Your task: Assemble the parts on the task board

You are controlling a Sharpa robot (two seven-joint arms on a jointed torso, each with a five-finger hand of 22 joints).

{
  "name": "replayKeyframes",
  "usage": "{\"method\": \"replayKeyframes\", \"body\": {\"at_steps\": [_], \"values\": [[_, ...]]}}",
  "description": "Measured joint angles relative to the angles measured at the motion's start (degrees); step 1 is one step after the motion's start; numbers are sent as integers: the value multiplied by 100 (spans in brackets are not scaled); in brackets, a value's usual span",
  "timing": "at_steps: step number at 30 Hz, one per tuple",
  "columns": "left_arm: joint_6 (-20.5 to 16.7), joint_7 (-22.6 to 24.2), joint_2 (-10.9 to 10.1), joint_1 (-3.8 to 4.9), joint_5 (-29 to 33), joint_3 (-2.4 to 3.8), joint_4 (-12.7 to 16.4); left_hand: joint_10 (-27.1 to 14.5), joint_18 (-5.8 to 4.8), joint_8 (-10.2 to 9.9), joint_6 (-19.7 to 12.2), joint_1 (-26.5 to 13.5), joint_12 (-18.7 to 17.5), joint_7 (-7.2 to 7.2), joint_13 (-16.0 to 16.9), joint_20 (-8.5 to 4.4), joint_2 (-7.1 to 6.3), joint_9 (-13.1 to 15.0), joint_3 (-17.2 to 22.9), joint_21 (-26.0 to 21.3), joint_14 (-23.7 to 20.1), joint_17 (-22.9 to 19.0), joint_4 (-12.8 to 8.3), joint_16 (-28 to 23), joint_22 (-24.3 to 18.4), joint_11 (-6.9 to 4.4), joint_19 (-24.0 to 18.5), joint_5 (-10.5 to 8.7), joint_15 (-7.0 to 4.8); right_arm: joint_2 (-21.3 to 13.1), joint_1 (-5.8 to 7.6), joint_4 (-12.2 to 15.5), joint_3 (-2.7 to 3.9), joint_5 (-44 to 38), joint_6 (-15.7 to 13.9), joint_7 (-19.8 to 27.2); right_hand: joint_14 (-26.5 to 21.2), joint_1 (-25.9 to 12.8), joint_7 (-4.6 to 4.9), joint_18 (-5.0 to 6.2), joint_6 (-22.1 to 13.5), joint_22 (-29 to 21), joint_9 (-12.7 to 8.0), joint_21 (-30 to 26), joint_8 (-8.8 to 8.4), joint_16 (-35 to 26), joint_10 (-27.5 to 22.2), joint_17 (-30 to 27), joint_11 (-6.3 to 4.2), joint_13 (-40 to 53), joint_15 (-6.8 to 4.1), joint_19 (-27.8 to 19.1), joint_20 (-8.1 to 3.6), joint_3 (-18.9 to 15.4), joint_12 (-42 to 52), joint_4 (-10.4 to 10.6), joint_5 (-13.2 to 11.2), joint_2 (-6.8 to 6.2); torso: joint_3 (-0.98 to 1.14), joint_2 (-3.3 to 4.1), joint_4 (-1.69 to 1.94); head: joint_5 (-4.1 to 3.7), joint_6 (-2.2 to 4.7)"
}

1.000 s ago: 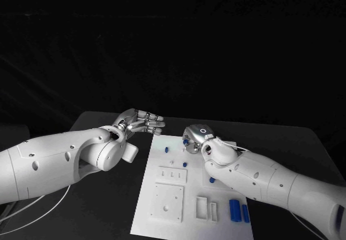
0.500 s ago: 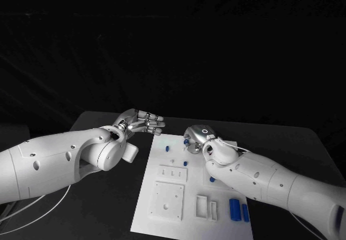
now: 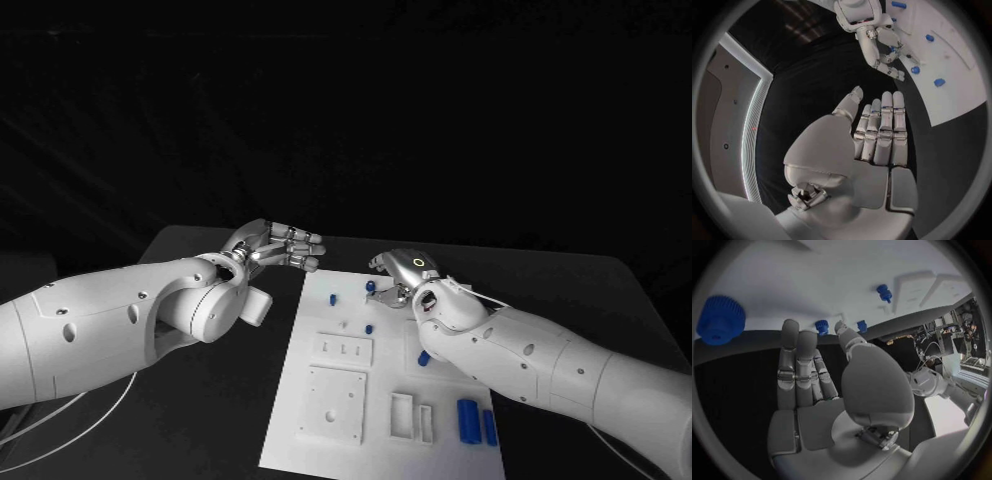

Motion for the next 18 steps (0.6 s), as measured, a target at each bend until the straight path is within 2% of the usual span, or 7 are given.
{"method": "replayKeyframes", "body": {"at_steps": [4,7,11,12,14,16,18], "values": [[0,-1,-16,0,0,-1,-16,0,0,0,0,0,0,0,0,0,0,0,0,0,0,0,0,0,0,0,0,0,0,-228,20,281,73,97,-35,40,25,-62,-21,-1,394,5,10,40,0,0,335,7,-61,0,-24,13,-13,204,-22,-204,4,147,15,-9,-23,-12,17],[0,-1,-30,0,-1,-1,-32,0,0,0,0,0,0,0,0,0,0,0,-16,-21,0,0,-16,0,0,0,0,0,0,-476,38,540,189,175,-45,70,40,-149,-71,0,649,65,27,105,0,22,789,37,-161,4,-89,25,-79,607,-22,-423,-19,234,31,-20,-47,-46,34],[0,-1,-58,0,-1,-1,-61,0,0,0,0,0,0,0,0,0,0,0,-16,-20,0,0,-16,0,1,0,0,0,0,-867,57,832,375,288,-12,107,40,-282,-151,-5,767,167,28,173,0,78,1344,86,-308,22,-190,12,-180,1256,-22,-601,54,192,51,-39,-85,-108,59],[0,-1,-63,0,-1,-2,-66,0,0,0,0,0,0,0,0,0,0,0,-16,-20,0,0,-16,0,1,0,0,0,0,-955,58,891,408,311,9,115,20,-341,-161,-72,777,206,27,199,0,91,1426,111,-334,22,-210,20,-209,1332,-22,-643,102,171,56,-44,-96,-121,64],[0,-1,-77,0,-1,-3,-80,0,0,0,0,0,0,0,0,0,0,0,-16,-21,0,0,-16,0,1,0,0,0,0,-1156,59,989,475,369,75,131,29,-410,-150,-94,802,255,32,200,0,91,1582,141,-371,32,-264,10,-241,1339,-22,-662,168,173,67,-57,-127,-146,68],[0,-1,-91,0,-1,-3,-87,0,0,0,0,0,0,0,0,0,0,0,-16,-20,0,0,-16,0,1,0,0,0,0,-1297,61,1037,513,417,150,143,30,-421,-186,-180,837,295,33,202,0,91,1932,166,-492,87,-327,11,-321,1193,19,-692,272,187,79,-70,-160,-166,70],[0,1,-100,0,-1,-4,-95,0,0,0,0,0,0,0,0,0,0,0,-16,-20,0,0,-16,0,1,0,0,0,0,-1415,62,1069,541,469,255,152,26,-422,-196,-193,847,313,33,227,0,91,2271,186,-595,180,-399,11,-383,1043,27,-687,338,187,90,-81,-182,-177,70]]}}
